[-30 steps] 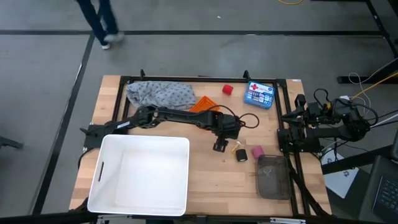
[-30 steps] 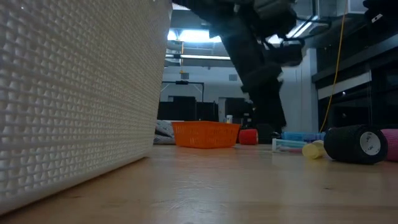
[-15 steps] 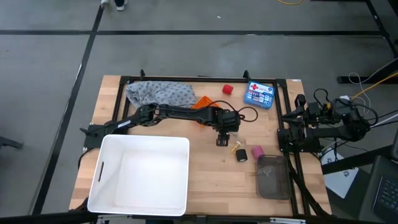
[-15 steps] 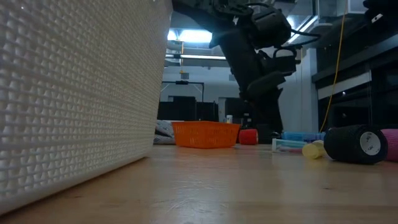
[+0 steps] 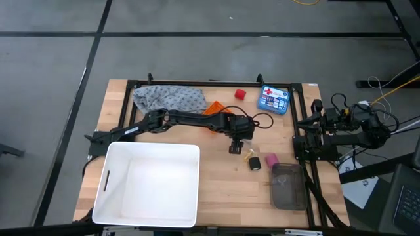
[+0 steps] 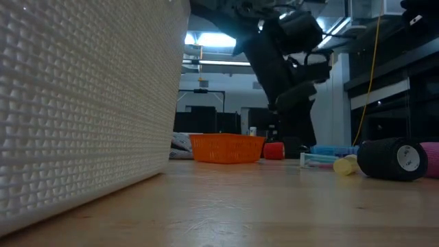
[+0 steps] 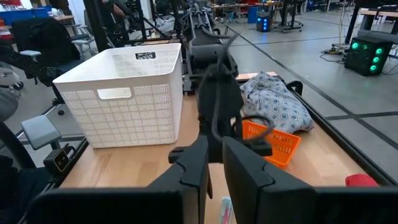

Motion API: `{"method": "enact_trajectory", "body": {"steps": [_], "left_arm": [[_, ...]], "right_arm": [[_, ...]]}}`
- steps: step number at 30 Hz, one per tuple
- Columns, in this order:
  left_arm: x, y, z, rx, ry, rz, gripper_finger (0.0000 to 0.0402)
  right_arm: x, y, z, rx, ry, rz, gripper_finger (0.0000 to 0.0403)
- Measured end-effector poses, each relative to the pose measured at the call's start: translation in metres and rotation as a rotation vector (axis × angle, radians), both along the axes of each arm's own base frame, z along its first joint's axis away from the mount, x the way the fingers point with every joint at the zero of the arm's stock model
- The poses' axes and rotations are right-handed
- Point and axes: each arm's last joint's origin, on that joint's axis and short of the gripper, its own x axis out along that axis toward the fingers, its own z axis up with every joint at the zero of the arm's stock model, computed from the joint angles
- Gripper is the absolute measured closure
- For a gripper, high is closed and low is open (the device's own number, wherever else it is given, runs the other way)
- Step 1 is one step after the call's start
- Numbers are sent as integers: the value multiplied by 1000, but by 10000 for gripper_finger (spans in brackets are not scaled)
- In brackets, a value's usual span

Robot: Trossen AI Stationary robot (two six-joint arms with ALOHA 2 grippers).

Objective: Pick & place medical supplies in basket/bin
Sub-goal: Put the light blue pill bottle into the orange bin

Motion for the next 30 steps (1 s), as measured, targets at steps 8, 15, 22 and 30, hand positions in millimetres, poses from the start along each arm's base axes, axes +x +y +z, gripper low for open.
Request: {"method": "enact_trajectory", "body": {"steps": [8,15,22,30], "left_arm": [[5,11,-24,7,29,7,171],[2,12,-25,11,55,2,173],[4,7,-24,31,51,-54,197],[4,3,-25,41,53,-79,218]], "right_arm": [[0,0,0,0,0,0,350],[0,0,0,0,0,0,350],[0,0,0,0,0,0,350],[0,0,0,0,0,0,350]]}}
